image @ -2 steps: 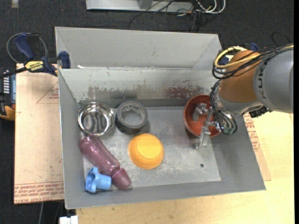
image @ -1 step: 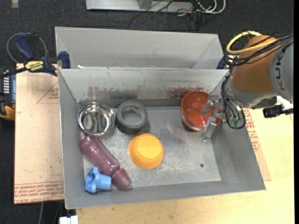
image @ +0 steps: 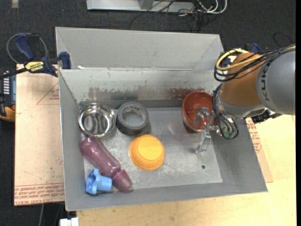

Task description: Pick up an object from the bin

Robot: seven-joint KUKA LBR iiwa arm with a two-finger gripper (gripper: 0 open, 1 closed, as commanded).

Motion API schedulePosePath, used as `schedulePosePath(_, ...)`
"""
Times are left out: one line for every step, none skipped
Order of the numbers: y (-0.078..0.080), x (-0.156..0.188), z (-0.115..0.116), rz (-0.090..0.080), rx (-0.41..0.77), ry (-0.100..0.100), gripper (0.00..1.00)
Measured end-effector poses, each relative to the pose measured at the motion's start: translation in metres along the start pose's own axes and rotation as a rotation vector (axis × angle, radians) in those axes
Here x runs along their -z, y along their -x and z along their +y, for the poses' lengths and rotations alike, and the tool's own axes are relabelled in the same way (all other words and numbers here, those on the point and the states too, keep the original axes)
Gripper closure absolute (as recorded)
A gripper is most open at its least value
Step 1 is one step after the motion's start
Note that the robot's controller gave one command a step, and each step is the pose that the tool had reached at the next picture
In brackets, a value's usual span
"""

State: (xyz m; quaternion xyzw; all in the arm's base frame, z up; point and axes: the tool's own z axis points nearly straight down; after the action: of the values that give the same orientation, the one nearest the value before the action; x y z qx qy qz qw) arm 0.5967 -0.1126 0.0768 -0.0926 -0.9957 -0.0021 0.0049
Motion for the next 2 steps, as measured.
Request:
schedulePosePath(0.046,-0.009,0.022,0.000,-0.032,-0.001,0.00)
schedulePosePath(0.045,-0.007,0.046,0.027,0.207,-0.005,1.00)
